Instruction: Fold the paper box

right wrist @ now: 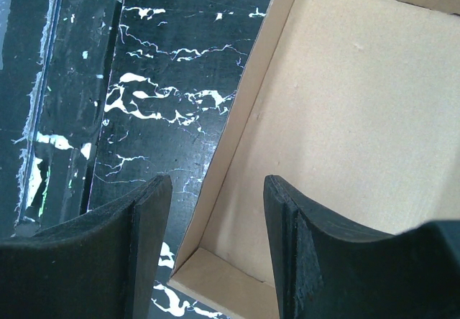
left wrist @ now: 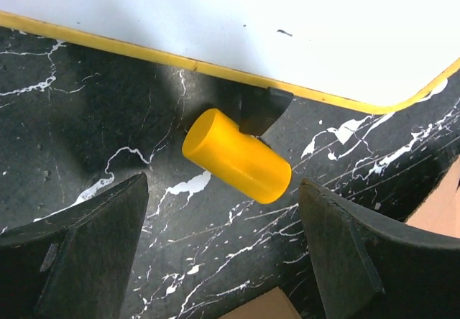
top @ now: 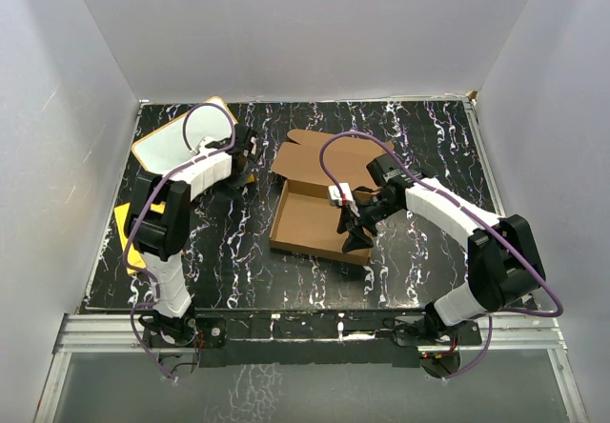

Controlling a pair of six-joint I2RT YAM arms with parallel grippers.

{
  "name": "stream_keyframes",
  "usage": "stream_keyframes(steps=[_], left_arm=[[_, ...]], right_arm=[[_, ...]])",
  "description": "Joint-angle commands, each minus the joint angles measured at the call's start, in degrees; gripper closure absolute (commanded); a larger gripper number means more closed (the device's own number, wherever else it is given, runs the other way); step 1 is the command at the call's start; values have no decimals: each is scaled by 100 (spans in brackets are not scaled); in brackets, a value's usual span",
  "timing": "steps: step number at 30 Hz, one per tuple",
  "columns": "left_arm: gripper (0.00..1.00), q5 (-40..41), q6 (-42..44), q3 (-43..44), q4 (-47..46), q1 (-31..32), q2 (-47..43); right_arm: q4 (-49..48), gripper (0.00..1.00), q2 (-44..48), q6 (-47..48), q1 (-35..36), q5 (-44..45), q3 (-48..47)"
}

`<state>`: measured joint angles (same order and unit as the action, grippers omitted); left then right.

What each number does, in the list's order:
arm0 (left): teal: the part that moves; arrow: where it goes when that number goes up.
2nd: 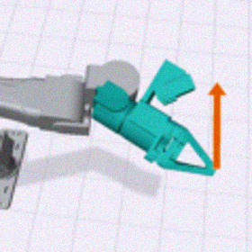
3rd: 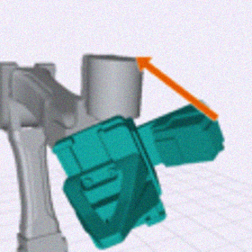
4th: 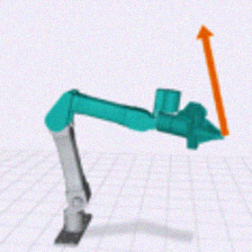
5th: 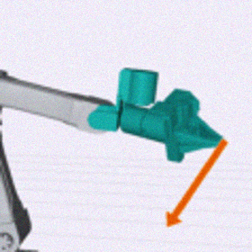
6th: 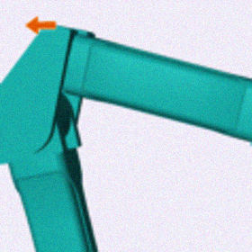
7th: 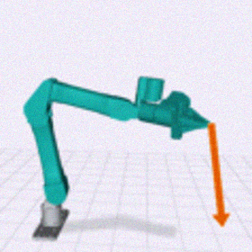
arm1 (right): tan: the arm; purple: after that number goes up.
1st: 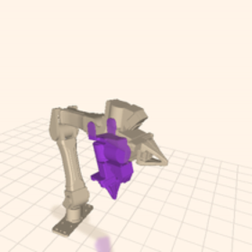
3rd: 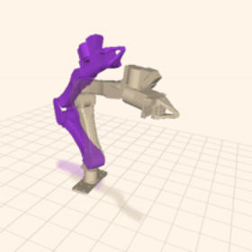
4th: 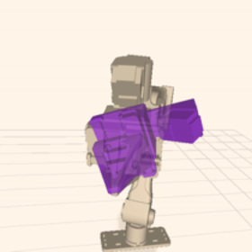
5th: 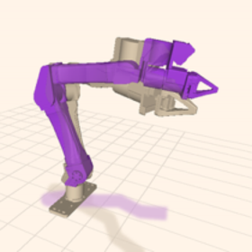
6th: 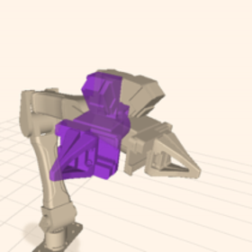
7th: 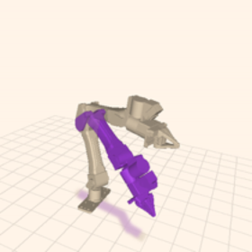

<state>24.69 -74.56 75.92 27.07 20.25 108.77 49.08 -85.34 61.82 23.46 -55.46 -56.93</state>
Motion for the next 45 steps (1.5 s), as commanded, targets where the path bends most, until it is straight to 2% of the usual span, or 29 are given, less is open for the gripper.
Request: stream_keyframes(steps=[1,7,12,26,29,33,42,45], left_arm=[[17,105,-5,275,169,-63,135],[18,101,76,500,261,-153,435],[21,51,143,325,155,-162,362],[57,-567,758,-468,-271,-157,-93],[61,-646,901,-656,-338,-162,-242],[72,-832,1230,-918,-474,-153,-468],[98,-1181,2192,-1757,-1055,-153,-1445],[100,-1225,2559,-2026,-1275,-153,-1830]], right_arm=[[-178,41,0,76,-29,-253,-137],[-179,41,2,79,-38,-241,-135],[-178,41,0,86,-27,-235,-135],[-179,41,9,87,-32,-236,-135],[-179,41,9,85,-26,-235,-135],[-179,41,9,92,-32,-236,-135],[-178,41,-17,91,-31,-242,-135],[-179,41,-20,89,-26,-237,-135]])
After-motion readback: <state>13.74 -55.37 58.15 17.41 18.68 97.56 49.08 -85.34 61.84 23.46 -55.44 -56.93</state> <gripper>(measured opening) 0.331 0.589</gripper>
